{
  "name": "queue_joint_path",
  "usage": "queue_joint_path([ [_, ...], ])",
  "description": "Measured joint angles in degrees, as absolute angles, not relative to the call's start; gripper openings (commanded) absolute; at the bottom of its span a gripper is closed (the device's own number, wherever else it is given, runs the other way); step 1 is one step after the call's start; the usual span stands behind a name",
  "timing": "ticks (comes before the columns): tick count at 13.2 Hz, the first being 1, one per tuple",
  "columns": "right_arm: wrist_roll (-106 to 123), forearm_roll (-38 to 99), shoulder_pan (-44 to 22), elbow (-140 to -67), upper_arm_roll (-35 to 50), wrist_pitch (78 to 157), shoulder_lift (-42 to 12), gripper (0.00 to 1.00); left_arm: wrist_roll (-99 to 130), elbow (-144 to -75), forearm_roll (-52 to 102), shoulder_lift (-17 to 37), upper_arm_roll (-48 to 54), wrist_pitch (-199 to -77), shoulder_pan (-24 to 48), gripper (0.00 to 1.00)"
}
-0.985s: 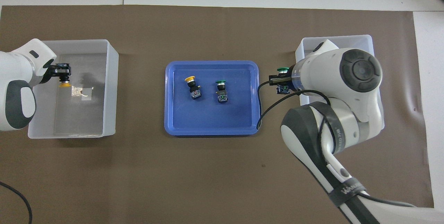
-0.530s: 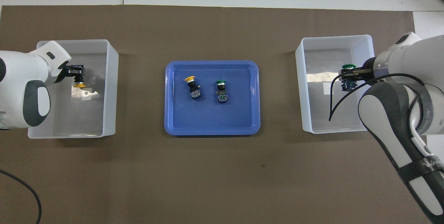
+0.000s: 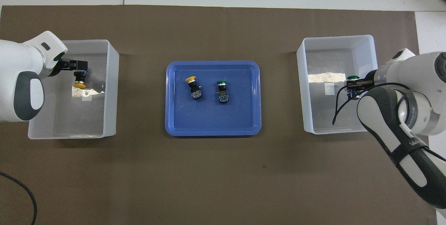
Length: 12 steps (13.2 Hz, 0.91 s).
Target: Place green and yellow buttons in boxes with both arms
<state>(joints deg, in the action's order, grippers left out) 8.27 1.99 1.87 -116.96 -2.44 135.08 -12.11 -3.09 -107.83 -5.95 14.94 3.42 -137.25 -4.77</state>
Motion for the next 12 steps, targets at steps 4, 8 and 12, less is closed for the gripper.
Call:
queue_joint_path([
  [4, 8.27, 1.99, 1.82, -116.99, -2.05, 136.57, -13.4, 1.0, 11.06, -103.06, -5.92, 11.32, 4.1, -125.94, 2.9, 1.0],
  [8, 8.27, 1.99, 1.82, -115.72, -2.04, 135.56, -12.67, 1.0, 32.31, -103.31, -5.94, 12.84, 4.45, -126.72, 14.98, 1.0],
  [12, 5.74, 1.99, 1.81, -111.28, -1.94, 127.37, -7.59, 1.0, 45.95, -103.99, -6.51, 18.25, 4.33, -132.53, 22.88, 1.0],
])
